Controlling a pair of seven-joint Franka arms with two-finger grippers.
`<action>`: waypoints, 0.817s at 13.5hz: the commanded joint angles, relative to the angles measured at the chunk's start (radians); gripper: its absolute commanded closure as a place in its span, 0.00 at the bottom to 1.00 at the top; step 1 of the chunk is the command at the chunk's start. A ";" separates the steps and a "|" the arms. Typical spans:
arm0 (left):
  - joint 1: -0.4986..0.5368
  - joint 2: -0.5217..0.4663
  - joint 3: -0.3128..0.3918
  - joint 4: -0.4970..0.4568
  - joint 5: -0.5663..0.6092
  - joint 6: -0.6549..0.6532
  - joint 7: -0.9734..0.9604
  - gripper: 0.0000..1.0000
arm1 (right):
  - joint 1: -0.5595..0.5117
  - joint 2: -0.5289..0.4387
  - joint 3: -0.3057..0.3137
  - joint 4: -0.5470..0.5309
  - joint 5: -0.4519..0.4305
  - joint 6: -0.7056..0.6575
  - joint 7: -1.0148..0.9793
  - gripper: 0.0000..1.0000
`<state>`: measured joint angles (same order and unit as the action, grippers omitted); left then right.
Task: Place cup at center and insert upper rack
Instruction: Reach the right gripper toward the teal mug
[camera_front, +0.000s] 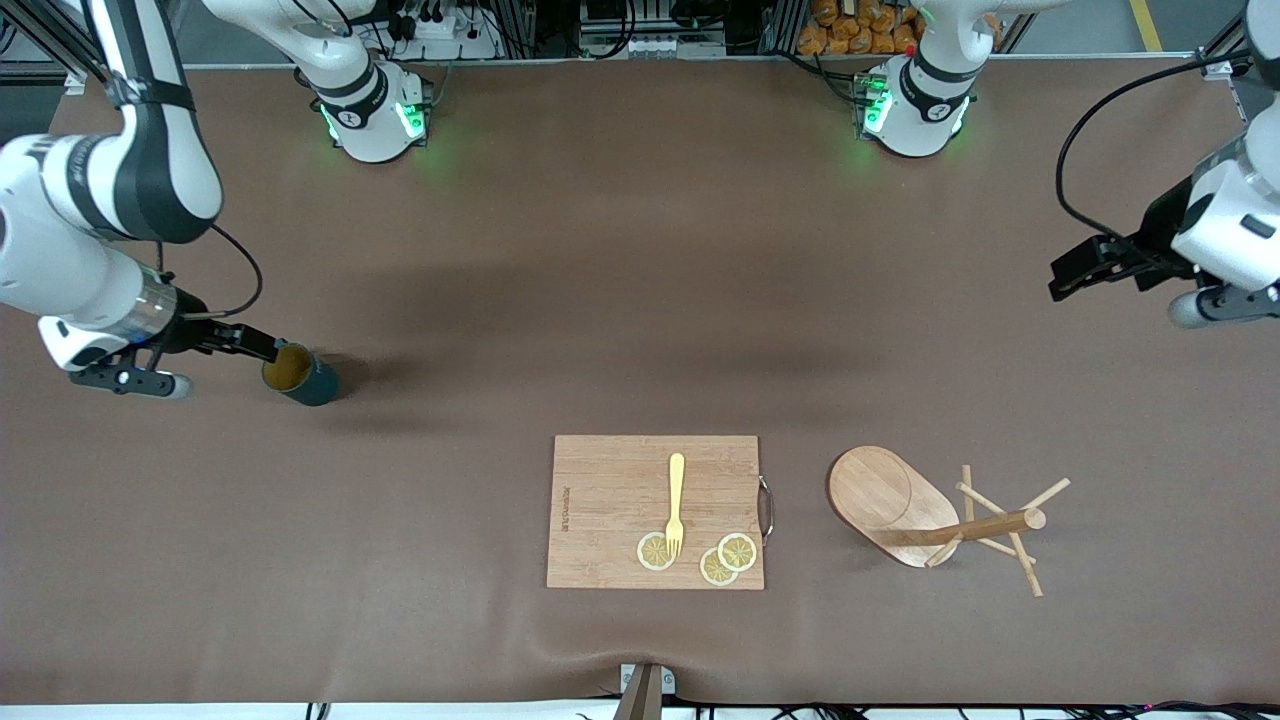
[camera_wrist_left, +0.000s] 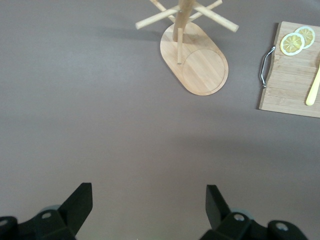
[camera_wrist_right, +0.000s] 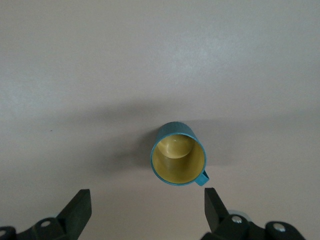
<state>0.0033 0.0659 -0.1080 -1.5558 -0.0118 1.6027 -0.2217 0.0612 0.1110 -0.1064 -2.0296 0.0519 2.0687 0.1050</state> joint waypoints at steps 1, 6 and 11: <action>0.000 0.009 -0.013 0.002 0.019 0.022 -0.018 0.00 | 0.005 0.061 -0.003 -0.006 0.020 0.051 0.067 0.00; 0.003 -0.006 -0.042 0.003 0.018 0.011 -0.022 0.00 | -0.001 0.171 -0.003 -0.009 0.103 0.131 0.136 0.00; 0.003 -0.011 -0.052 0.005 0.016 0.002 -0.024 0.00 | -0.001 0.234 -0.003 -0.040 0.129 0.205 0.188 0.00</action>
<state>0.0024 0.0702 -0.1477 -1.5493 -0.0118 1.6157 -0.2285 0.0610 0.3339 -0.1090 -2.0592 0.1524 2.2518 0.2730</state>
